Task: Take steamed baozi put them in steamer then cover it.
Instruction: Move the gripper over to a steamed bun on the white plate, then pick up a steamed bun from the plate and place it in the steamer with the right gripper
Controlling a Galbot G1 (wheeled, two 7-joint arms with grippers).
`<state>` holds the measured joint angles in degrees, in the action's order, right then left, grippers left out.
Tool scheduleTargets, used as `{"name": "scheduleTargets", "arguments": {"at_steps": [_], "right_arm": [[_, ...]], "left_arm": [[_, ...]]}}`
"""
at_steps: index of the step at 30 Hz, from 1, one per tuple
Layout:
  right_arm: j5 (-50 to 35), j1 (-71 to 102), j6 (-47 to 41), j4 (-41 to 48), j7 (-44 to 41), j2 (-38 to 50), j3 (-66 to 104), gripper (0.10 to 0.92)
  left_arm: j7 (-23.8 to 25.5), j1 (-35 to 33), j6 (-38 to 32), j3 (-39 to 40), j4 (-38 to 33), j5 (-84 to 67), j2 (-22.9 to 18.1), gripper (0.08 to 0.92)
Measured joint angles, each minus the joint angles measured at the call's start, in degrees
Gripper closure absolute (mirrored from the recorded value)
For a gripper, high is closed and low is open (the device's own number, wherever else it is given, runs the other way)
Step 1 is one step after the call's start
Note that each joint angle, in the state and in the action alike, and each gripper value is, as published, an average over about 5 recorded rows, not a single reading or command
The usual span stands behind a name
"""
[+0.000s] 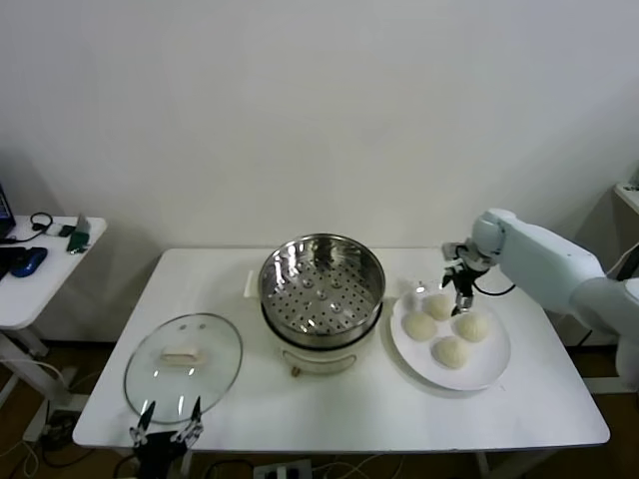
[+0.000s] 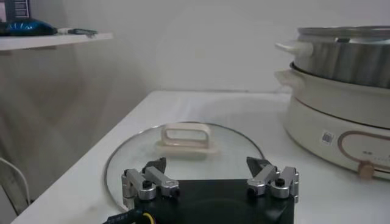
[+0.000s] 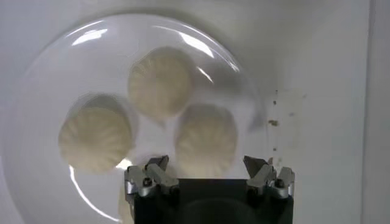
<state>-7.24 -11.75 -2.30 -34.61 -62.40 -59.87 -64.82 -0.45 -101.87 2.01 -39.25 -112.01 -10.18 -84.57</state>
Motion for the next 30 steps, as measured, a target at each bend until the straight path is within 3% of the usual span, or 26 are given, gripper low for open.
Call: {"name": "scheduleTargets", "arguments": {"at_steps": [14, 22, 30], "right_arm": [[2.0, 0.85, 0.21, 3.27, -0.4, -2.23, 1.64, 0.375], [0.39, -1.86, 0.52, 0.94, -1.33, -1.21, -0.43, 0.389], [-4.21, -14.92, 3.9, -9.95, -1.87, 1.24, -8.89, 0.389]], "left_arm": [[-0.09, 0.25, -0.02, 0.33, -0.16, 0.51, -0.15, 0.177], [-0.43, 0.37, -0.21, 0.71, -0.15, 0.87, -0.5, 0.177], [-0.82, 0.07, -0.39, 0.73, -0.78, 1.29, -0.53, 0.177]]}}
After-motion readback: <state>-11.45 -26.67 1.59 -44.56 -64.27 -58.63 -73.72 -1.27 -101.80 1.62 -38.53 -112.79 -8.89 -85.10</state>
